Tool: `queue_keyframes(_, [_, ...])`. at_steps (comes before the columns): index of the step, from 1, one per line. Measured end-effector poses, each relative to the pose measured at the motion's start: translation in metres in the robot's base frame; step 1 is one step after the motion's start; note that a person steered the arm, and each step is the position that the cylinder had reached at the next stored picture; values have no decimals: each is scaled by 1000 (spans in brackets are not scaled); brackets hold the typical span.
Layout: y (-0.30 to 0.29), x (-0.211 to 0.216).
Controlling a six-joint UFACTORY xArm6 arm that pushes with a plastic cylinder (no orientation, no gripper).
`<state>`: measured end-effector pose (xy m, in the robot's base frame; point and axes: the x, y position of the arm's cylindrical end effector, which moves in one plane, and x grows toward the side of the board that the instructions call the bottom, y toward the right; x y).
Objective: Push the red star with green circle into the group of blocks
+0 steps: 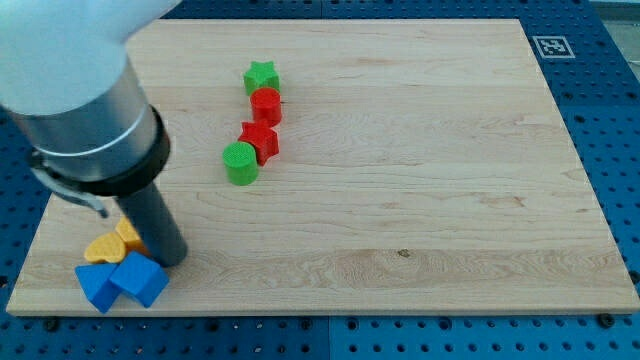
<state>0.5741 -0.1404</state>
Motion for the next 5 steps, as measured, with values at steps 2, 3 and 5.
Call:
queue_keyframes(2, [109,-73])
queue_keyframes(3, [123,-158])
queue_keyframes(5, [66,-195])
